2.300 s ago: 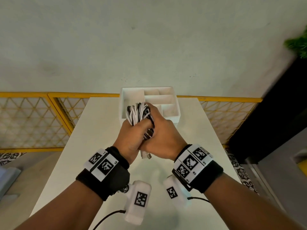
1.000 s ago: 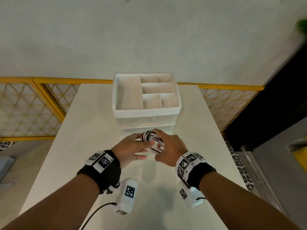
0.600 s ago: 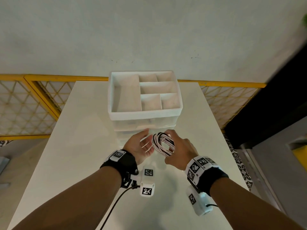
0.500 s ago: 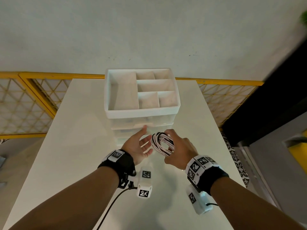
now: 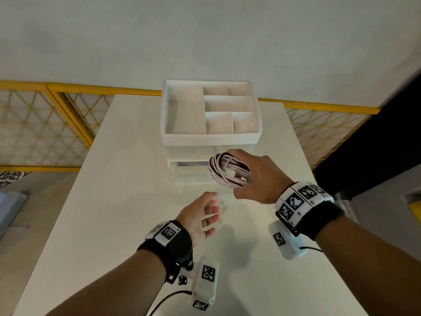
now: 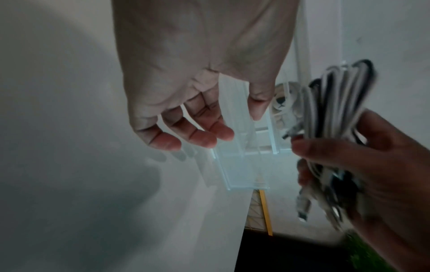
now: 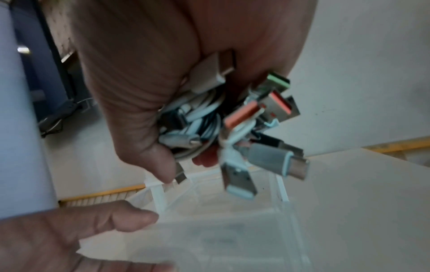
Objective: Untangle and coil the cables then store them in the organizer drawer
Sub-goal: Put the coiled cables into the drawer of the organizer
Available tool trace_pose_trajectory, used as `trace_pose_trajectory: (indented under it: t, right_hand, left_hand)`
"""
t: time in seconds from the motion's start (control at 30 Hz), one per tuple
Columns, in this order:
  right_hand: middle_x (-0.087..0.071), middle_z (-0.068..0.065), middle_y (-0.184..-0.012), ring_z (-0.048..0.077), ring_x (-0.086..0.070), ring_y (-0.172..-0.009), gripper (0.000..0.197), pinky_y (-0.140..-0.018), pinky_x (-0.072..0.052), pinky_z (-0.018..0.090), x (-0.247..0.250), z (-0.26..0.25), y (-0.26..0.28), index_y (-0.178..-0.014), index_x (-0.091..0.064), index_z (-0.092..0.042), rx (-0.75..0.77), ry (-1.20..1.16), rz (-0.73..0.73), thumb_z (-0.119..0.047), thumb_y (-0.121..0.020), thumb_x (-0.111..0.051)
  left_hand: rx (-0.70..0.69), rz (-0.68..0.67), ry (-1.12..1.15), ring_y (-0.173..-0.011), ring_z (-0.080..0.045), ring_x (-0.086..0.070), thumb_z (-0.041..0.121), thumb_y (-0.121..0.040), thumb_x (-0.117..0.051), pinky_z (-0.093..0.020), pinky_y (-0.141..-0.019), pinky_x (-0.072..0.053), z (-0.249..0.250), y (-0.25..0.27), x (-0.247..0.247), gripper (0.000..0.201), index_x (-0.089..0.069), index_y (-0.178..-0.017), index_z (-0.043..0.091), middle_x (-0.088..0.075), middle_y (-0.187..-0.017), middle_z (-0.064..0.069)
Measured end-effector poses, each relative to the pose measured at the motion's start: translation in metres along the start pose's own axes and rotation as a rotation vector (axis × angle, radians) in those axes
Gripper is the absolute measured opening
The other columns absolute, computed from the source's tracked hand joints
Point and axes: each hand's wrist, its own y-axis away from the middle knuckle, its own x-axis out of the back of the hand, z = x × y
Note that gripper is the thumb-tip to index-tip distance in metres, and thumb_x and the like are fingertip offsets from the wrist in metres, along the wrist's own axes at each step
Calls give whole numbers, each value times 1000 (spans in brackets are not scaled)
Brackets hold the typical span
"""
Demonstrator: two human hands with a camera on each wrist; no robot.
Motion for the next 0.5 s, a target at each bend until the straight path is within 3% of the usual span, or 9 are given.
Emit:
trace_pose_trajectory:
  t: [0.1, 0.2, 0.23, 0.3, 0.37, 0.4, 0.43, 0.5]
  right_hand:
    - [-71, -2, -110, 21, -68, -96, 98, -85, -59, 37, -8, -5, -23, -142, -36, -44, 16, 69, -26, -25, -58, -82]
    - [-71, -4, -103, 20, -68, -93, 99, -83, -58, 34, -20, -6, -43, -142, -34, -49, 11, 182, -91, -26, -59, -82]
    - [-70, -5, -99, 20, -67, -90, 97, -81, -58, 33, -22, -6, -47, -141, -36, -49, 13, 214, -110, -26, -59, -83]
    - [-70, -5, -93, 20, -67, -85, 88, -77, -58, 33, -26, -8, -55, -136, -45, -47, 29, 259, -149, -24, -61, -84]
    - [-70, -6, -90, 21, -67, -79, 66, -71, -57, 32, -29, -11, -61, -119, -55, -41, 39, 317, -190, -20, -62, -81]
    - [-70, -5, -90, 22, -67, -78, 58, -70, -58, 33, -30, -13, -64, -112, -55, -38, 42, 348, -210, -19, -63, -80]
    - [-71, -4, -91, 23, -68, -77, 59, -70, -59, 33, -33, -14, -68, -113, -56, -38, 55, 363, -227, -20, -63, -80]
    - [-70, -5, -93, 23, -67, -80, 74, -73, -58, 34, -42, -14, -74, -128, -52, -42, 113, 323, -253, -21, -63, -79]
  left_hand:
    - [34, -51, -117, -73, -16, -61, 49, -82, -70, -32, -72, -41, 7, 10, -1, 34, -68, -90, 16, -68, -76, 2]
    - [2, -146, -444, -67, -12, -62, 47, -88, -66, -28, -68, -42, 30, 33, -3, 33, -68, -86, 15, -70, -73, 2]
    - [-82, -162, -540, -66, -12, -62, 39, -89, -67, -26, -66, -43, 40, 39, -4, 25, -69, -87, 14, -70, -74, 2]
    - [-400, -118, -642, -68, -11, -64, 20, -89, -68, -23, -63, -46, 58, 46, -2, 7, -71, -88, 15, -70, -77, 3]
    - [-759, 38, -774, -75, -6, -62, 14, -89, -65, -15, -67, -44, 72, 45, 4, 10, -72, -89, 21, -69, -83, 11]
    - [-862, 118, -887, -81, -4, -60, 15, -91, -63, -10, -70, -41, 77, 42, 8, 13, -72, -92, 25, -67, -89, 15]
    - [-900, 170, -1005, -87, -4, -59, 18, -92, -62, -9, -73, -38, 78, 38, 11, 15, -73, -97, 26, -66, -96, 15]
    - [-849, 188, -1220, -102, -12, -60, 25, -92, -62, -16, -83, -37, 75, 25, 16, 20, -74, -108, 27, -68, -112, 9]
